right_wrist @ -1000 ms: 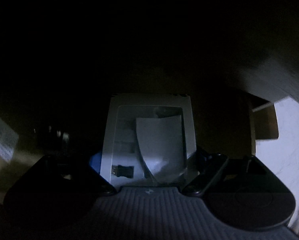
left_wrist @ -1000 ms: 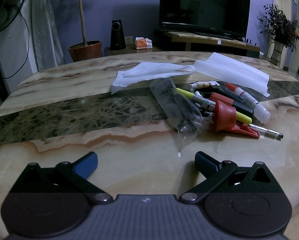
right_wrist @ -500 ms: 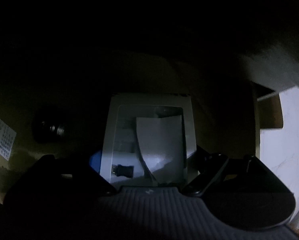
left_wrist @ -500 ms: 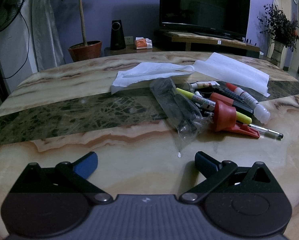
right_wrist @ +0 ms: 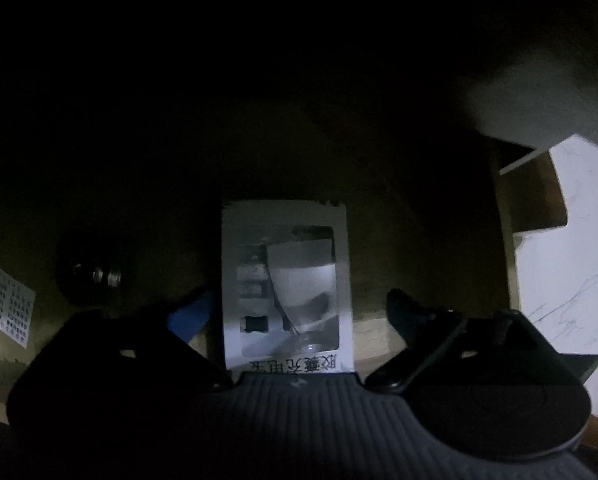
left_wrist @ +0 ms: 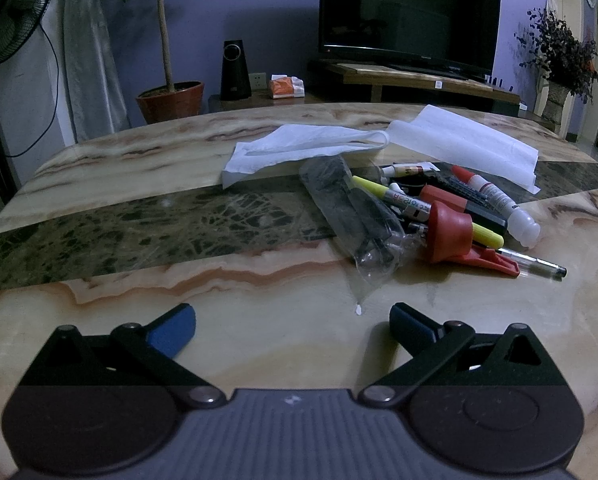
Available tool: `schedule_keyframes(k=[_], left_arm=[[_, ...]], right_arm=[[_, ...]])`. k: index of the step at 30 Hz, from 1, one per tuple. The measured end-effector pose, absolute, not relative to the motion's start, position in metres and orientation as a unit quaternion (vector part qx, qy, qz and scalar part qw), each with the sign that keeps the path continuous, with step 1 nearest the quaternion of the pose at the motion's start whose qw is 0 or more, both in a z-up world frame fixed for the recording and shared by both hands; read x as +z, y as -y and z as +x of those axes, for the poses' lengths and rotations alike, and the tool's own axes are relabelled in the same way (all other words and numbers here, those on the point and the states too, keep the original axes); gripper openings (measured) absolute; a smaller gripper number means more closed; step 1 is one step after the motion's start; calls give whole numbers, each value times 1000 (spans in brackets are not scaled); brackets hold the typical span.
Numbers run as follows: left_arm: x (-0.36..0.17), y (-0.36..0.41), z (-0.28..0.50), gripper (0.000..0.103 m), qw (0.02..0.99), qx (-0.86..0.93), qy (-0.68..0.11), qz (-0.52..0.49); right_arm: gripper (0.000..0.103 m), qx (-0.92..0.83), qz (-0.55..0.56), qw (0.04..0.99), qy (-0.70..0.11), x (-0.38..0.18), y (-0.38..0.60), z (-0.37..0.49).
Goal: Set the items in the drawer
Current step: 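Open the right gripper to release the white box in the drawer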
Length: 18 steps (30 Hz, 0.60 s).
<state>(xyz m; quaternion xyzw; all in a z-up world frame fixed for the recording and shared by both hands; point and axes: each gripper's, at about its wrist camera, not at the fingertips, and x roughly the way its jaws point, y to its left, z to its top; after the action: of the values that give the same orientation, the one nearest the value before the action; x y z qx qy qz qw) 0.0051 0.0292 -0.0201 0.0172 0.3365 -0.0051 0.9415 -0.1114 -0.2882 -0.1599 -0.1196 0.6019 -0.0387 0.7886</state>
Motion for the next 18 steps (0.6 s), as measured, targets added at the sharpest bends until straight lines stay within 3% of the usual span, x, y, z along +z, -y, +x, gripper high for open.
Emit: schedule_keyframes(k=[7, 10, 12, 18], left_arm=[[-20, -29, 5, 103, 942, -5, -337, 17], [-20, -29, 5, 103, 942, -5, -336, 17], [-20, -29, 5, 103, 942, -5, -337, 17], [-20, -29, 5, 103, 942, -5, -336, 17]], right_arm=[[95, -33, -168, 821, -544, -120, 279, -132], [84, 10, -206, 823, -530, -93, 263, -145], [83, 49, -222, 818, -528, -90, 259, -147], [80, 222, -141, 833, -487, -24, 255, -170]])
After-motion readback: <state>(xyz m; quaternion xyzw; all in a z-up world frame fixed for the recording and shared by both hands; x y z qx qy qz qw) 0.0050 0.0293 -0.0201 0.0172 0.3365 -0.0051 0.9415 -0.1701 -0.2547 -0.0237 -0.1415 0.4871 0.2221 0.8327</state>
